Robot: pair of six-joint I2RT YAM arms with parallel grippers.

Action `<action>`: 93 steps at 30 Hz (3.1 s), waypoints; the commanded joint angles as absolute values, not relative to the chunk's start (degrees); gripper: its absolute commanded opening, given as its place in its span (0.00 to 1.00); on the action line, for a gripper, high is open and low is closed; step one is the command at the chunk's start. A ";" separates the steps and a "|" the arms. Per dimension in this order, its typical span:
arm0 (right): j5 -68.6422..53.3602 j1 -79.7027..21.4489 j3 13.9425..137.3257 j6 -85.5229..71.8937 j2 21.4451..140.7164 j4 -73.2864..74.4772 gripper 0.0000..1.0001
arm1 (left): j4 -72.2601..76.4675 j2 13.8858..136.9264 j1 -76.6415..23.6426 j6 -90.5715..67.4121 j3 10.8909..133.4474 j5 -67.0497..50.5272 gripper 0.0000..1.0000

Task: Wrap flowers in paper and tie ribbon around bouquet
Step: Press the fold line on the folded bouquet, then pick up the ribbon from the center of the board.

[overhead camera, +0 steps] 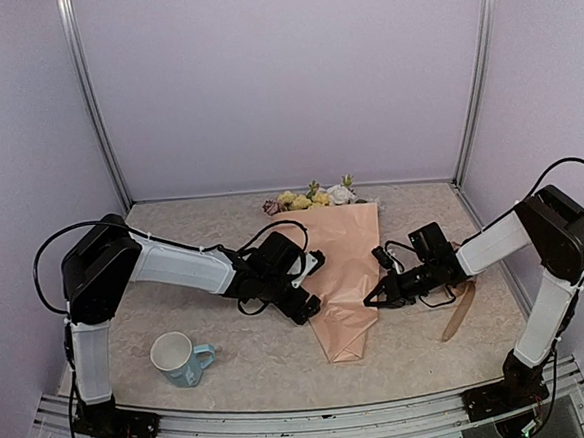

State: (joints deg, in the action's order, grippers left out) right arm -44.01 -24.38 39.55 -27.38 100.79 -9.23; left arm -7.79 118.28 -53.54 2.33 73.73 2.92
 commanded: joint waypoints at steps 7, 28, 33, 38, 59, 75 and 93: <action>-43.12 -24.74 41.35 -24.14 99.58 -6.55 0.00 | -6.92 115.15 -45.45 -7.28 66.09 -1.12 0.99; -43.59 -24.70 41.83 -24.35 99.78 -6.52 0.00 | -15.67 129.65 -42.45 -3.58 91.27 15.59 0.99; -43.60 -24.70 41.68 -24.19 99.71 -6.32 0.00 | -16.81 132.22 -41.50 -5.44 93.38 17.96 0.99; -43.24 -24.70 41.52 -23.76 99.84 -5.79 0.00 | -15.12 130.58 -38.68 -7.27 92.35 17.39 0.99; -43.47 -24.70 41.31 -24.38 100.16 -6.12 0.00 | -10.24 125.86 -33.94 -7.93 93.34 22.83 0.99; -42.99 -24.70 42.19 -24.27 99.35 -5.17 0.00 | -1.58 112.38 -62.62 7.73 76.39 14.34 0.99; -36.01 -24.04 46.10 -21.56 93.74 4.41 0.28 | -10.78 125.00 -68.00 11.22 78.48 12.11 0.99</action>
